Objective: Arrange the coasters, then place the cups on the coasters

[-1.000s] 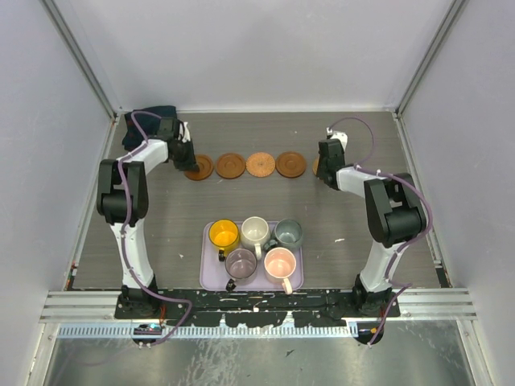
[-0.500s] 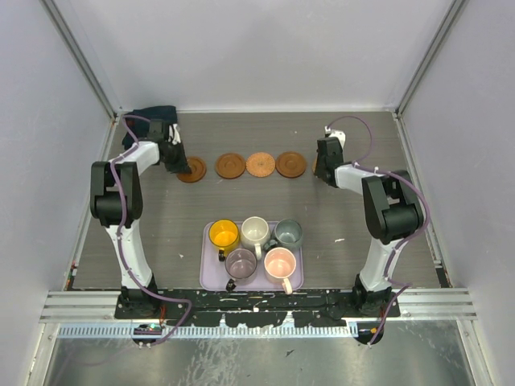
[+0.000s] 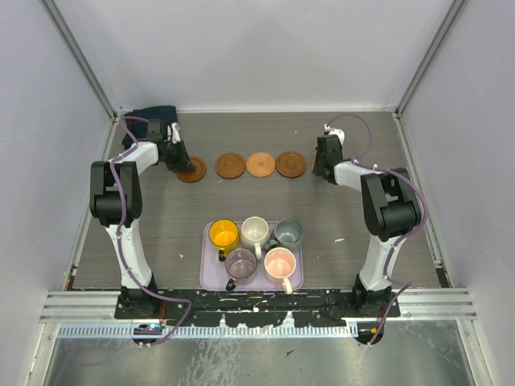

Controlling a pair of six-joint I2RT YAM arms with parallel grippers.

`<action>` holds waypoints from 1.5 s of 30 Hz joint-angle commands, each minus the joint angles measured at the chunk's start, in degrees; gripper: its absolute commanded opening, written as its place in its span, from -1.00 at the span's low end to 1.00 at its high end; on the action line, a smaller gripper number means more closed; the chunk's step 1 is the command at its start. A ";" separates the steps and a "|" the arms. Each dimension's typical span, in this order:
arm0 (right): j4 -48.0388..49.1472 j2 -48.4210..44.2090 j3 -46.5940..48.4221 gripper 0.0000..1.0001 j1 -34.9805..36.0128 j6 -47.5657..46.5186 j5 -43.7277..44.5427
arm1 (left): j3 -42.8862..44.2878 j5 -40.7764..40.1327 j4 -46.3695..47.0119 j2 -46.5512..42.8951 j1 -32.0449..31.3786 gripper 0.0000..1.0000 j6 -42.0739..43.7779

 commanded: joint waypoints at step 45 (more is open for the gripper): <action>2.16 -1.11 9.95 -0.74 4.30 -2.62 -11.46 | 7.10 2.55 7.17 1.42 -14.70 -0.62 1.92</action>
